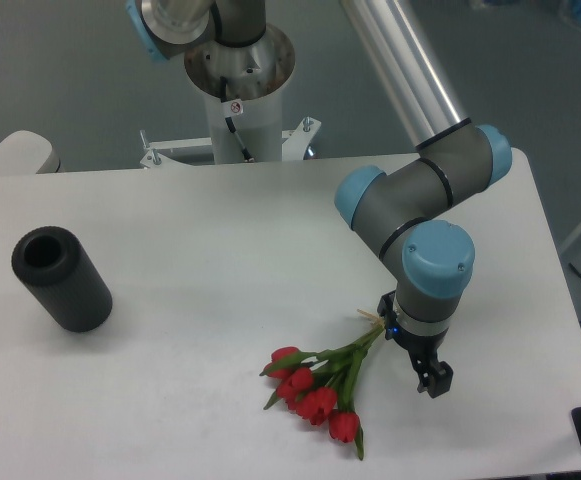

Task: Pick up the flowers from the table
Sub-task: 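Move the gripper down and over the green tulip stems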

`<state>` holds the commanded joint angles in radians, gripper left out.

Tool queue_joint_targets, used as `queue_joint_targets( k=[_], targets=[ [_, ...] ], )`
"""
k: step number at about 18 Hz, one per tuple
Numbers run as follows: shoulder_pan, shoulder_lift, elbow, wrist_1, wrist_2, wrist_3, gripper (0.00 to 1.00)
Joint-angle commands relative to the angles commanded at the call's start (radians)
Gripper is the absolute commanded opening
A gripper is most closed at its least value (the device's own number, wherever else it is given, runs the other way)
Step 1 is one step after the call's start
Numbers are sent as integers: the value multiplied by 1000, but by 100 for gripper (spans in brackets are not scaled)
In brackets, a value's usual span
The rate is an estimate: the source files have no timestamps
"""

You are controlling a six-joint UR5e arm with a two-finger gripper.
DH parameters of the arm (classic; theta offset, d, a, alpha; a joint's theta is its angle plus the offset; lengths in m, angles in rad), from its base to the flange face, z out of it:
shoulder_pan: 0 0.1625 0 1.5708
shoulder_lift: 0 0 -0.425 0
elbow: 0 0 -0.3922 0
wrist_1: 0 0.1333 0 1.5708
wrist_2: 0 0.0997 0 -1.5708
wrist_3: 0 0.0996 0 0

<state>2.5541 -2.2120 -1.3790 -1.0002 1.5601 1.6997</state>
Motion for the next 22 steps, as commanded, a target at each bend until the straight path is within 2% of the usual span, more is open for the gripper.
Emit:
queue_joint_targets(
  k=[8, 13, 14, 17, 22],
  targets=[
    [-8, 26, -54, -8, -6, -31, 100],
    [-14, 52, -133, -3, -8, -135, 100],
    [-20, 57, -152, 5, -8, -167, 100],
    [-61, 52, -204, 119, -6, -280, 100],
    [-87, 46, -236, 143, 3, -365, 100]
  ],
)
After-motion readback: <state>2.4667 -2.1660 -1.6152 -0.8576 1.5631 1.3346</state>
